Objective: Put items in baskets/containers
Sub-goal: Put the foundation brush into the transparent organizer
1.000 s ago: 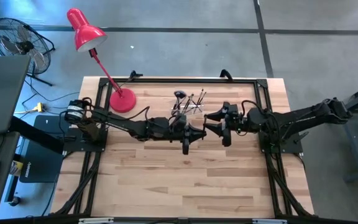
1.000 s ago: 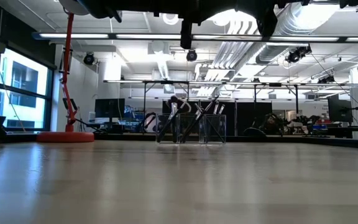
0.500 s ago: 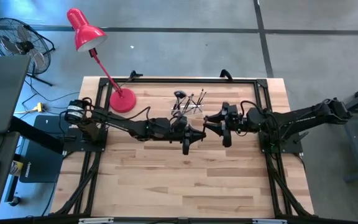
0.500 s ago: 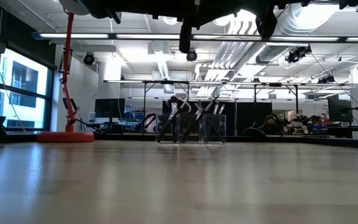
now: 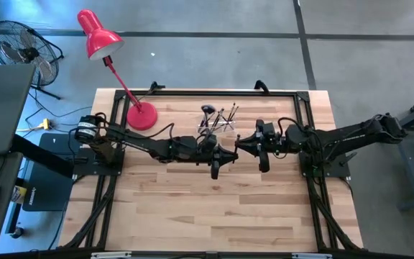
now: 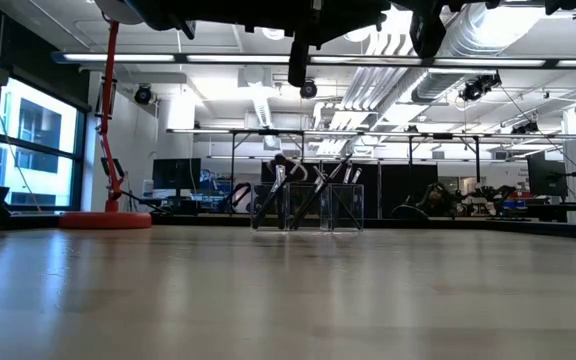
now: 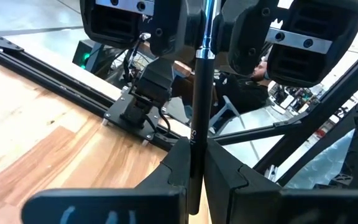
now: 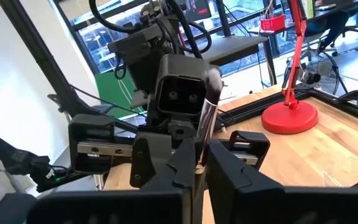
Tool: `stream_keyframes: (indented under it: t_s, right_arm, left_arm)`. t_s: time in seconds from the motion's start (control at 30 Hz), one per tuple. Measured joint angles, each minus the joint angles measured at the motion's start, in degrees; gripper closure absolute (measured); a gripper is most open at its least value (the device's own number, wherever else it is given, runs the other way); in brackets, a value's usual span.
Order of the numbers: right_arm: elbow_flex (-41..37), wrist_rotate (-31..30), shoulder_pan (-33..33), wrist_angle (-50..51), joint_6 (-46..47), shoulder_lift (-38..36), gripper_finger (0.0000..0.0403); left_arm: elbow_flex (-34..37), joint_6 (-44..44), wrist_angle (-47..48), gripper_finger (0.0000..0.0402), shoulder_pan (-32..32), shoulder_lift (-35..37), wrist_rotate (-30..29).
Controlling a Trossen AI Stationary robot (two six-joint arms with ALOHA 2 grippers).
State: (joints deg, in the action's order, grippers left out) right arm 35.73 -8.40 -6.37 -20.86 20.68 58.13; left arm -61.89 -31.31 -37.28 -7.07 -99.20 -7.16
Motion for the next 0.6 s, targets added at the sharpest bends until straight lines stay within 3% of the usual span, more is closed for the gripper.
stream_keyframes:
  t_s: [0.6]
  right_arm:
    - [0.0, 0.41, 0.0, 0.44, -0.35, 0.04, 0.0388]
  left_arm:
    - [0.0, 0.0, 1.74, 0.0354, 0.36, 0.0, 0.14]
